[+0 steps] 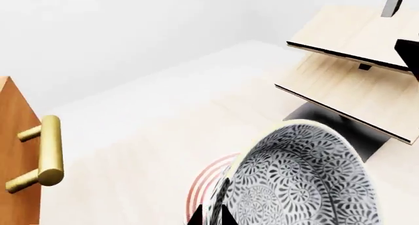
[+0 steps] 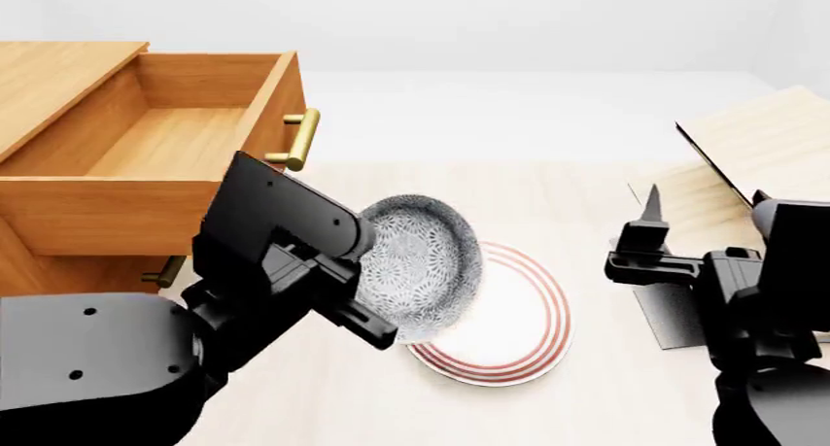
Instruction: Open the top drawer of the cabinet and put the bowl in it.
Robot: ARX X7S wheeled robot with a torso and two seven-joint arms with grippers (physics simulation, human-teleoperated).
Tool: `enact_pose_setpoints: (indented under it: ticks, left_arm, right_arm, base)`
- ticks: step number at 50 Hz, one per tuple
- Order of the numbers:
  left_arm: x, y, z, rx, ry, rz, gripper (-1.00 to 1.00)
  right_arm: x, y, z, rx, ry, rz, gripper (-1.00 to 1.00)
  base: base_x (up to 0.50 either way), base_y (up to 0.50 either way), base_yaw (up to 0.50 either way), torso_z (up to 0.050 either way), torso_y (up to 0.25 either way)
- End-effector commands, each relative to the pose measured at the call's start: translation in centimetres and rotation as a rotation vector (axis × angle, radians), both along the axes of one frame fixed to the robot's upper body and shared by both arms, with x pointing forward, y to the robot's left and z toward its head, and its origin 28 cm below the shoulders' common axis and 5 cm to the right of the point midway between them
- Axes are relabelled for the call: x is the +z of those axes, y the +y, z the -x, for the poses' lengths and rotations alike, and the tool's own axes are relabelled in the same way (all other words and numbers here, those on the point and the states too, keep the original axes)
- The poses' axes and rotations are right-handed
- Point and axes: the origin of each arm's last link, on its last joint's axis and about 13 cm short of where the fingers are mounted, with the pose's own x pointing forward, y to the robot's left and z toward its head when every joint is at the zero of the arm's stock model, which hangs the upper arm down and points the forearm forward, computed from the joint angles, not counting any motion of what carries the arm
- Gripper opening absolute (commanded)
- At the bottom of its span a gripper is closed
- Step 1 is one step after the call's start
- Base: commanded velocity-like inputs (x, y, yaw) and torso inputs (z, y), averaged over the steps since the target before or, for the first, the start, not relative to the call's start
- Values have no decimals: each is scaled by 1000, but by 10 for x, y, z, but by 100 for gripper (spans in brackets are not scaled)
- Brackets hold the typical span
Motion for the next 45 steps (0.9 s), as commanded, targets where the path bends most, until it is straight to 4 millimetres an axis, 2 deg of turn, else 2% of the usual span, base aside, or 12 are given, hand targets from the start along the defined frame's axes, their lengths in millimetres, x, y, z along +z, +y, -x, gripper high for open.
enact_pose_setpoints:
  ticks: [1,14,25,34,45]
  left_arm:
    - [53,-4,-6,62,-142,85,-100]
    - [97,-4,-12,133,-239,154,-100]
    - [135,12,-38,342,-279,270,-100]
    - [148,27,-56,475,-273,305,-100]
    - [150,45,-73,586,-250,362,-100]
  right_arm:
    - [0,-1,1,-4,-6,-4,100]
    - [0,0,2,3,-6,-5,100]
    - [-1,1,2,5,-4,-3,100]
    - [-1,1,2,6,-2,-1,100]
    - [-1,1,1,5,0,-2,100]
  base:
    - [0,0,0,0,0]
    - [0,0,0,0,0]
    - [0,0,0,0,0]
    - [0,0,0,0,0]
    - [0,0,0,0,0]
